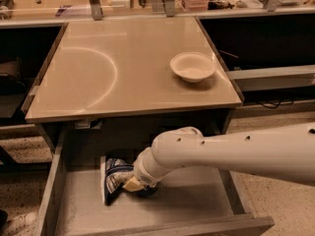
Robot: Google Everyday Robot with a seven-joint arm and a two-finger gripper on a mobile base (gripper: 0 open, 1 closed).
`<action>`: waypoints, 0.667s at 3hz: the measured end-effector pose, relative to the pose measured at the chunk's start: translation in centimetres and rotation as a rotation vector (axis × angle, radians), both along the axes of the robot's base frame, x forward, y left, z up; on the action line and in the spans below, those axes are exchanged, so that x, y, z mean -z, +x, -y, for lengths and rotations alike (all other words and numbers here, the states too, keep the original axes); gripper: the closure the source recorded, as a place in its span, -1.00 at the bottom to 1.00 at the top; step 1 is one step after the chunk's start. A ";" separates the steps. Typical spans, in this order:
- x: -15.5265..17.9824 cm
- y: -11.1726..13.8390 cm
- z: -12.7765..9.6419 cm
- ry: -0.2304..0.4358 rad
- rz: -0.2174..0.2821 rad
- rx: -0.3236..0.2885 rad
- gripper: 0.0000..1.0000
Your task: Pick blue chip bag from top drawer and place on counter
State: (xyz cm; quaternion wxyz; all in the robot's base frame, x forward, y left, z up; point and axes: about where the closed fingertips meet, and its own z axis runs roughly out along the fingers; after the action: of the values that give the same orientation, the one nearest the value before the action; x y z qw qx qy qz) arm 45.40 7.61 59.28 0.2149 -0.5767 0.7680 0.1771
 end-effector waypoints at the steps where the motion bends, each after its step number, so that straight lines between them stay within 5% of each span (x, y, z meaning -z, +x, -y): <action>1: -3.9 -0.5 2.2 -0.010 -0.001 0.078 1.00; 2: -11.1 -1.5 6.0 -0.033 0.004 0.204 1.00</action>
Offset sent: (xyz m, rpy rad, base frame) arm -0.0277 -0.1091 0.2013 -0.0625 -0.0161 -0.3606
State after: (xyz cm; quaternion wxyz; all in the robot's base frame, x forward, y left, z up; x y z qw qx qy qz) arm 43.87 1.62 70.34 0.2240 -0.4992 0.8252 0.1403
